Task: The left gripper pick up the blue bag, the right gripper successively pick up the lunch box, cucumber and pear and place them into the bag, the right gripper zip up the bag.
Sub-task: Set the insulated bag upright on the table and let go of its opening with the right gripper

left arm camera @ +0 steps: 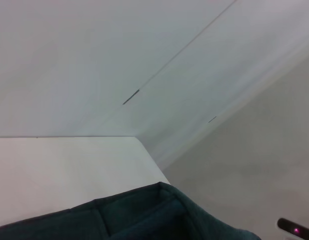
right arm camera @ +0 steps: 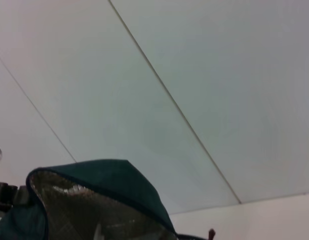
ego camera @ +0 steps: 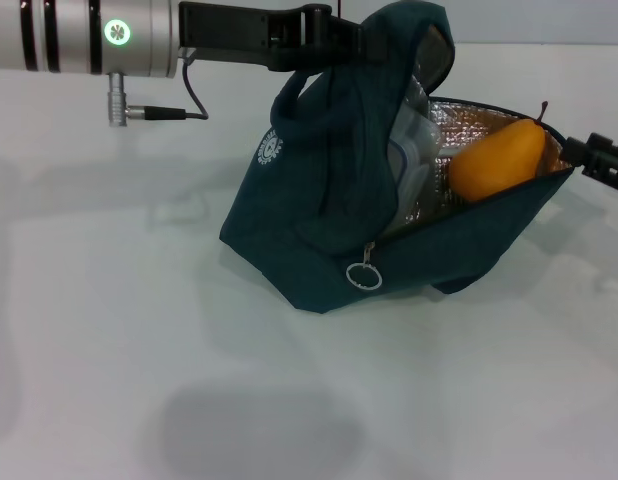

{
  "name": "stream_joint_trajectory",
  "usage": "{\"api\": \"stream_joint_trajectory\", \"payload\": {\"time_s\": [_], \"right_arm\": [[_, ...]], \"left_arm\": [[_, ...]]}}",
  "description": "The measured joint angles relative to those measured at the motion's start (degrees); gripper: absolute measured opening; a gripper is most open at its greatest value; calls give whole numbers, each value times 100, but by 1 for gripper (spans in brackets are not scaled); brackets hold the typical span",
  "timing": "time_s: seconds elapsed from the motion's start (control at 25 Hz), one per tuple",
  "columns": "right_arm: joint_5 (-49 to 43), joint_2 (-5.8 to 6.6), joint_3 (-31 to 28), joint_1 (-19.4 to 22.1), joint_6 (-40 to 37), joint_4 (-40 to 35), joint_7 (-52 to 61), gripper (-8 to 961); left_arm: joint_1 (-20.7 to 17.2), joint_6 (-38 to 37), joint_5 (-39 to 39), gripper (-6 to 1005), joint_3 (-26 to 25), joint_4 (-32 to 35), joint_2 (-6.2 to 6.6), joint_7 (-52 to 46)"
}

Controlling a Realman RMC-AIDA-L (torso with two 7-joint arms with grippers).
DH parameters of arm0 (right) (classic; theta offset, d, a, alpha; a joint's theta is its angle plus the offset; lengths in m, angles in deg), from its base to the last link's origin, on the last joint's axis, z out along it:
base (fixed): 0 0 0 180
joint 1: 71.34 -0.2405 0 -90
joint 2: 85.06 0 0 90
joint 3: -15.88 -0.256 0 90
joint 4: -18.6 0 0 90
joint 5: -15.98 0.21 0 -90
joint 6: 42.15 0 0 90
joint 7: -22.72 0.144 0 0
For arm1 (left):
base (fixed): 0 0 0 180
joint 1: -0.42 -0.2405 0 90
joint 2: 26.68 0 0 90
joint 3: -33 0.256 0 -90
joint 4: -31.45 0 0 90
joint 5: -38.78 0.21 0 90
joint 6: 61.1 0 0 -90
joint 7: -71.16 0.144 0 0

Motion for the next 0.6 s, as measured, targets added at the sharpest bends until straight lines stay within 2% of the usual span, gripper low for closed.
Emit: {"api": "stream_joint_trajectory", "payload": {"time_s": [0.48,0.6], "right_arm": [[-134,-83,228,-47,367,161,158,691],[-134,-83,267,-51,351,161,159,628]], "left_arm": [[-11,4,1,69,5,0,-1,0],[-18,4,-4,69,5,0,-1,0]]}}
